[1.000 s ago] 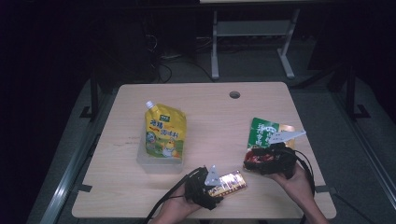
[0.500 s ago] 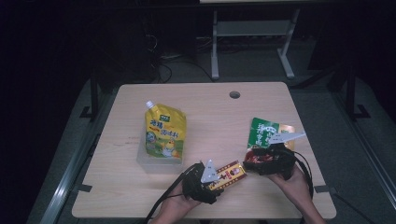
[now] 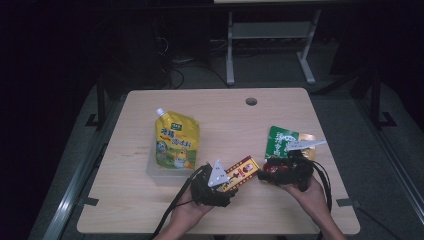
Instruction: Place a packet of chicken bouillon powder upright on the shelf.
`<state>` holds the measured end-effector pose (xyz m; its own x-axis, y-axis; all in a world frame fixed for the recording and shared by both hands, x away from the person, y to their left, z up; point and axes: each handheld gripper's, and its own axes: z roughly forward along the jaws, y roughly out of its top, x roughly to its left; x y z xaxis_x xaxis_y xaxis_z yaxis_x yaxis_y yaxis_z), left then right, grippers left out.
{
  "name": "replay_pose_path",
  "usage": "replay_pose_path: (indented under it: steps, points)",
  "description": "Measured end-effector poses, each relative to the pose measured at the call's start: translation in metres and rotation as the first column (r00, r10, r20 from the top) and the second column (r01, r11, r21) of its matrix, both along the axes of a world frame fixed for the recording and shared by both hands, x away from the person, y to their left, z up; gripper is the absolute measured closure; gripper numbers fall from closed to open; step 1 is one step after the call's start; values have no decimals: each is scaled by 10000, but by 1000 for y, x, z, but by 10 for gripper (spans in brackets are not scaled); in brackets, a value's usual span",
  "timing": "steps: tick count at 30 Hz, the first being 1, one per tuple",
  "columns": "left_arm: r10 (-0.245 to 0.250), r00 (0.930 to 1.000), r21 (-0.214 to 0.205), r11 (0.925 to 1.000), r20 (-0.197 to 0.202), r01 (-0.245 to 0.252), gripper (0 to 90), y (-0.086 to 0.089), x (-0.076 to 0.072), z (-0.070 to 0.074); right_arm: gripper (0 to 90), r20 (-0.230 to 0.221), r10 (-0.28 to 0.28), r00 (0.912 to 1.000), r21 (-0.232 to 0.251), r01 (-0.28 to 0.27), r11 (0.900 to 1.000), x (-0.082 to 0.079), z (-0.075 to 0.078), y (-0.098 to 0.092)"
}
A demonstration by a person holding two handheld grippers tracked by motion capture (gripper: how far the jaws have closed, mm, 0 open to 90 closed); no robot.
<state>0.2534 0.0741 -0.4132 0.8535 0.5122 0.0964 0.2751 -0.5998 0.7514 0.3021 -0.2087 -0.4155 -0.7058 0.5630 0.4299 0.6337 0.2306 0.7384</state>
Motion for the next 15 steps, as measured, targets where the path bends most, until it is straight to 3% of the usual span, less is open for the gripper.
replay_pose_path:
  steps: [10,15]
  points:
    - [348,9993,-168,9993,147,-346,322,0,2,4,189,-410,182,9990,249,-172,9995,5,-3,13]
    - [592,9977,-288,9979,315,-583,322,0,3,7,218,-777,364,9963,782,-303,9965,8,-6,19]
